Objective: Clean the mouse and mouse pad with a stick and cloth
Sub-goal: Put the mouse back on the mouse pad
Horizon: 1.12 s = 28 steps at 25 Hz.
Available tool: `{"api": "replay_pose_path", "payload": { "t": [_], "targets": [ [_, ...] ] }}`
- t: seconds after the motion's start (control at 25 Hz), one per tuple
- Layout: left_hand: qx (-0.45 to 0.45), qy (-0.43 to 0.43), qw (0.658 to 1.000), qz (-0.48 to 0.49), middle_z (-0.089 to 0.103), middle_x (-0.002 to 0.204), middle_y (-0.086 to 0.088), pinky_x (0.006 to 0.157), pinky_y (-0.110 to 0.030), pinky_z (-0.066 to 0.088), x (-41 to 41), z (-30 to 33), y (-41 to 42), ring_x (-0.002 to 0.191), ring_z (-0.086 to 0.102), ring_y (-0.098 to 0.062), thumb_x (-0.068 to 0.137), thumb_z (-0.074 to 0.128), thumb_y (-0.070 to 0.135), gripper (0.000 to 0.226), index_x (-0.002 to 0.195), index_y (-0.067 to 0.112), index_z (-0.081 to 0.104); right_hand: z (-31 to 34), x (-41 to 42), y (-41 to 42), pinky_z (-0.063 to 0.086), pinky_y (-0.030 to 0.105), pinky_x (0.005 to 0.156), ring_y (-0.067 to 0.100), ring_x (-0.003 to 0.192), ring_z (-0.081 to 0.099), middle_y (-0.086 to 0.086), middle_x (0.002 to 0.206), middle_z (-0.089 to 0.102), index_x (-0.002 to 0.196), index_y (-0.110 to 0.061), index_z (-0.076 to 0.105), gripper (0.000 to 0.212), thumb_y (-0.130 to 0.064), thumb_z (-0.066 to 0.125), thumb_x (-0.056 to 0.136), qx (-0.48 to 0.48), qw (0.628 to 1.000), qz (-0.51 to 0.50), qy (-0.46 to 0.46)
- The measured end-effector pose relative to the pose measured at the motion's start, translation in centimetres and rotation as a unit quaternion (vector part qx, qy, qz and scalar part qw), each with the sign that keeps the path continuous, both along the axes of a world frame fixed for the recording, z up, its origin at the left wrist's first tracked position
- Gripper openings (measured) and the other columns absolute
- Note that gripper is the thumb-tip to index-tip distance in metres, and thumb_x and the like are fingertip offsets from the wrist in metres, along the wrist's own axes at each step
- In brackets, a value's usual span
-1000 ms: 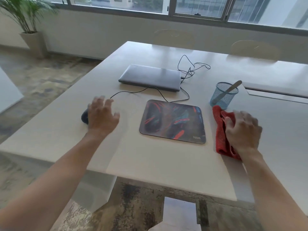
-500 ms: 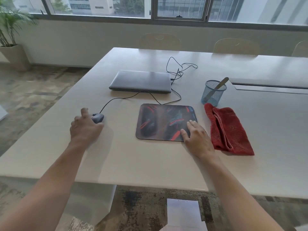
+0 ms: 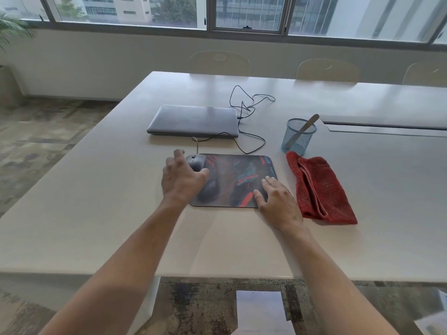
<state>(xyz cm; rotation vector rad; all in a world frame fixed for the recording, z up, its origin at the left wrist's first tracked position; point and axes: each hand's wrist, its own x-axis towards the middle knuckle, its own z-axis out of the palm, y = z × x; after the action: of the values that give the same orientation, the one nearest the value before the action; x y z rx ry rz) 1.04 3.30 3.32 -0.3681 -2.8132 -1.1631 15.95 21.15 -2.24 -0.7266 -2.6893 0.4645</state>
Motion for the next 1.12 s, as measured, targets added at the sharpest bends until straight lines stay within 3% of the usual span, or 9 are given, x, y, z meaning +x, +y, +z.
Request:
{"api": "replay_pose_path", "payload": {
  "t": [0.2,0.52,0.92,1.12],
  "targets": [
    [-0.011,0.04,0.999,-0.035,0.051,0.111,-0.015,0.088,-0.039,0.041,3.0,-0.9,5.0,0.104,0.051,-0.037,0.066,0.071,0.042,0.064,0.116,0.011,0.045,-0.1,0.0,0.0,0.018,0.029,0.12,0.02,0.145,0.032,0.011,0.153,0.043,0.144,-0.004,0.046,0.058,-0.038,0.049,0.097,0.003,1.0,-0.004,0.005],
    [-0.058,0.052,0.995,-0.062,0.047,0.109,-0.014,0.083,-0.038,0.039,4.9,-3.0,9.3,0.101,0.047,-0.033,0.068,0.069,0.049,0.065,0.112,0.012,0.039,-0.6,-0.1,0.2,0.021,0.028,0.119,0.02,0.142,0.037,0.012,0.149,0.048,0.141,-0.004,0.05,0.06,-0.04,0.05,0.094,0.017,1.0,-0.012,0.014],
    [-0.116,0.047,0.99,-0.064,0.049,0.121,-0.014,0.091,-0.042,0.036,5.0,-3.5,9.2,0.111,0.045,-0.033,0.069,0.058,0.073,0.085,0.124,0.013,0.033,-0.6,-0.2,0.2,0.022,0.029,0.119,0.02,0.142,0.038,0.012,0.148,0.049,0.141,-0.004,0.05,0.06,-0.04,0.049,0.093,0.021,1.0,-0.015,0.013],
    [-0.049,0.124,0.986,-0.097,0.056,0.12,-0.01,0.095,-0.042,0.035,4.3,-3.7,5.6,0.111,0.046,-0.031,0.074,0.045,0.078,0.081,0.122,0.012,0.048,-0.3,-0.2,0.0,0.02,0.03,0.118,0.022,0.142,0.037,0.011,0.148,0.049,0.143,-0.006,0.048,0.056,-0.039,0.047,0.097,0.023,1.0,-0.007,0.014]
  ]
}}
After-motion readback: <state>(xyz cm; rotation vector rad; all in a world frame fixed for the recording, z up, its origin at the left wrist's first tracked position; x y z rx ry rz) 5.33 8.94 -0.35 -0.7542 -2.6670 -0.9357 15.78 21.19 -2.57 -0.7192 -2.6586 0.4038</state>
